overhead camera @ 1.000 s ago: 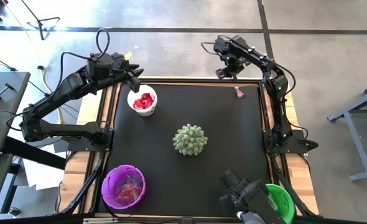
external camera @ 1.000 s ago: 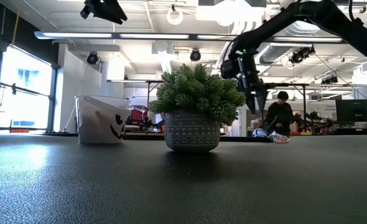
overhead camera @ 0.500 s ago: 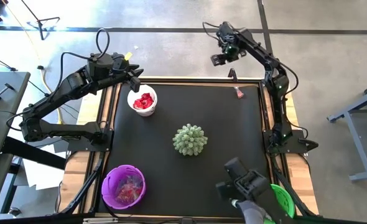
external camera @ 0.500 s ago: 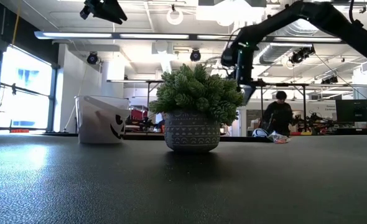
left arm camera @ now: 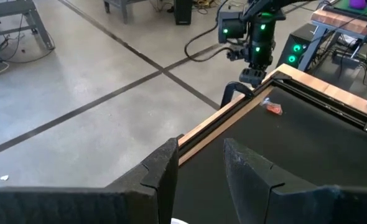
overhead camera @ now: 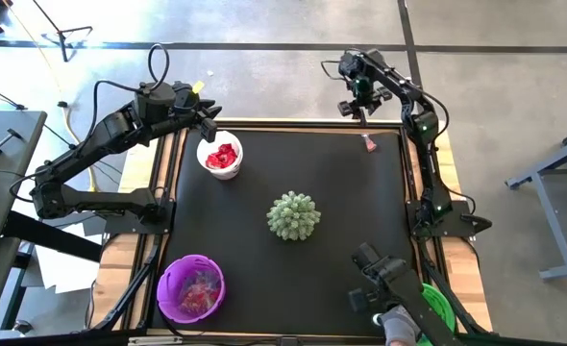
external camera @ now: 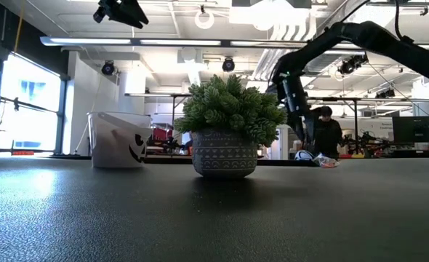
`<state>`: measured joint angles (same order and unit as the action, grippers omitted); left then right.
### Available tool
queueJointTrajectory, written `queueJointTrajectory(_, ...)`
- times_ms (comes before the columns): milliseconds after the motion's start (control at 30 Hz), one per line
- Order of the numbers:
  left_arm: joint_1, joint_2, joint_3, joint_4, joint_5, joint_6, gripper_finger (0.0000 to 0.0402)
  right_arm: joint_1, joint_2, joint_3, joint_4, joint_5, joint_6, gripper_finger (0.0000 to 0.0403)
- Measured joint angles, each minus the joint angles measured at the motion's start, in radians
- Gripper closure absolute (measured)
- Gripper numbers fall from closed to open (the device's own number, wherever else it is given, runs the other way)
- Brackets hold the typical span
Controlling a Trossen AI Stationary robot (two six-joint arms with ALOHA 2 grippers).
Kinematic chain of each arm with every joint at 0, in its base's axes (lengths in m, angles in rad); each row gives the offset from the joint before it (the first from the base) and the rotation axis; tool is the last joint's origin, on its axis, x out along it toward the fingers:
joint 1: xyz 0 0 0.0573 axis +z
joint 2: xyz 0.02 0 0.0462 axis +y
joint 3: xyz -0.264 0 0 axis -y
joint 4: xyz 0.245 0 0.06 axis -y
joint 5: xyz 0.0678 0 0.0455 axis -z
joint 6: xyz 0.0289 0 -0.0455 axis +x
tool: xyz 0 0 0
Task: Organize candy in baskets
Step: Adjust the green bucket on the table
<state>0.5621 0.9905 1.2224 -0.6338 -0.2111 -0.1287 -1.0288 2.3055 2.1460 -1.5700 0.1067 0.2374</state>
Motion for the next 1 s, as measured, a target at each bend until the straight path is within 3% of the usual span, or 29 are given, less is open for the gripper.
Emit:
queueJointTrajectory(333, 0.000, 0.000, 0.000, -0.016, 0.000, 0.000, 0.0288, 0.007, -0.023, 0.000, 0.007, -0.012, -0.063, 0.0227)
queueJointTrajectory(500, 0.000, 0.000, 0.000, -0.016, 0.000, 0.000, 0.0288, 0.043, -0.084, 0.000, 0.040, -0.071, -0.070, 0.0227)
queueJointTrajectory(800, 0.000, 0.000, 0.000, -0.052, 0.000, 0.001, 0.0288, 0.263, -0.176, -0.003, -0.003, -0.089, -0.062, 0.0227)
queueJointTrajectory(1000, 0.000, 0.000, 0.000, -0.108, 0.000, 0.034, 0.0288, 0.427, -0.250, -0.165, 0.000, -0.042, -0.063, 0.0227)
